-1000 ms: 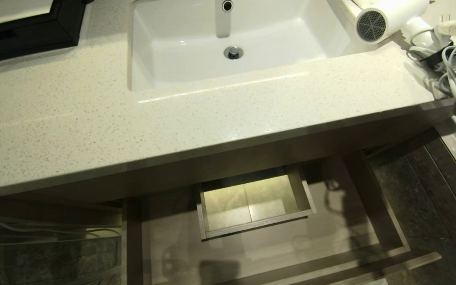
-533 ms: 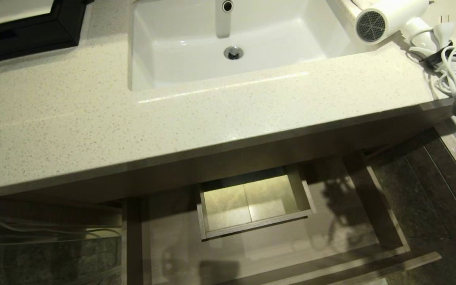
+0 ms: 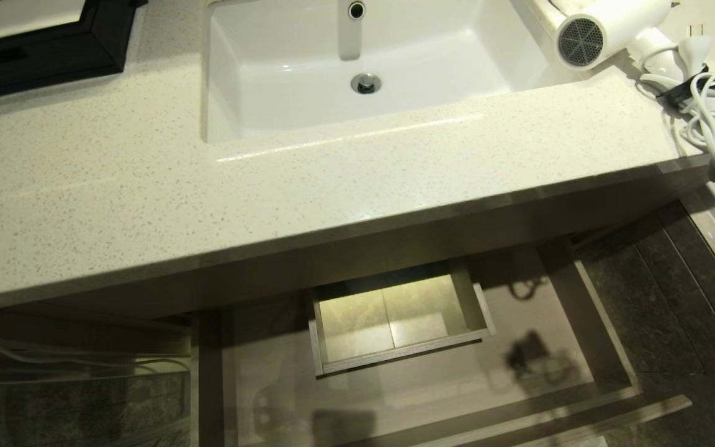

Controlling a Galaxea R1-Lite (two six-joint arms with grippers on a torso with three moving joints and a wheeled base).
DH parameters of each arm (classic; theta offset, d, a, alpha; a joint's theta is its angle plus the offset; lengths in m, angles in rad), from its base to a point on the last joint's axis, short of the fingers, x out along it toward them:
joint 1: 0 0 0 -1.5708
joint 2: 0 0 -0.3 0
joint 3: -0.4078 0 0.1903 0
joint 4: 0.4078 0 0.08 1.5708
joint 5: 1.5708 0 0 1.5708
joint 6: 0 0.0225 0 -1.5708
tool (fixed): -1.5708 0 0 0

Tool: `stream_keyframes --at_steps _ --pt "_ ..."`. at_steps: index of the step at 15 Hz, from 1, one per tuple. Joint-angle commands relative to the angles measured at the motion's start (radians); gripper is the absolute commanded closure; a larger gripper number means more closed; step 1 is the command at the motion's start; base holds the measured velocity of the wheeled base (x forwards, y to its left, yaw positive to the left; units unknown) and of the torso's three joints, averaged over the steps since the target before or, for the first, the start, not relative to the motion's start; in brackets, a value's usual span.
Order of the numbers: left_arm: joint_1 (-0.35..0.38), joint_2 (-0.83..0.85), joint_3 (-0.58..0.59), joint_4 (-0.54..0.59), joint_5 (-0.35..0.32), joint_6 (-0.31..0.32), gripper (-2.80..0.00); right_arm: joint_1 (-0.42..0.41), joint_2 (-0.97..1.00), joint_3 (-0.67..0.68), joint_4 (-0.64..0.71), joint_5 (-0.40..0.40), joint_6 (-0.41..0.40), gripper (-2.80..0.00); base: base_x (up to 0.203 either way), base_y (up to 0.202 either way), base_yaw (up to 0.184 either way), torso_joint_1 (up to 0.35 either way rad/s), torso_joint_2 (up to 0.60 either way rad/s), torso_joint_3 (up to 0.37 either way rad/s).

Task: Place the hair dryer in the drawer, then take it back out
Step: Close the drawer

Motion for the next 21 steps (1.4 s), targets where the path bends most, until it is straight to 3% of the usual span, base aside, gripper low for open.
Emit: stream_keyframes --at_steps 1,5,8,10,21 --pt "0.001 0.0 0.0 0.0 0.0 0.0 0.0 0.001 -0.057 0.031 0.006 0.002 -0.003 0.0 0.0 0.0 0.0 0.0 0.0 0.0" --pt "0.001 0.0 0.001 0.0 0.0 0.0 0.0 0.001 -0.073 0.048 0.007 -0.011 0.006 0.0 0.0 0.0 0.0 0.0 0.0 0.0" --pt "0.001 0.0 0.0 0.0 0.0 0.0 0.0 0.007 -0.082 0.054 0.006 -0.113 0.009 0.0 0.0 0.0 0.0 0.0 0.0 0.0" --pt "0.001 0.0 0.002 0.0 0.0 0.0 0.0 0.033 -0.094 0.062 0.003 -0.127 0.039 0.0 0.0 0.0 0.0 -0.061 0.04 -0.038" --pt "0.001 0.0 0.0 0.0 0.0 0.0 0.0 0.051 -0.209 0.145 -0.009 -0.13 0.043 0.0 0.0 0.0 0.0 -0.325 0.09 -0.225"
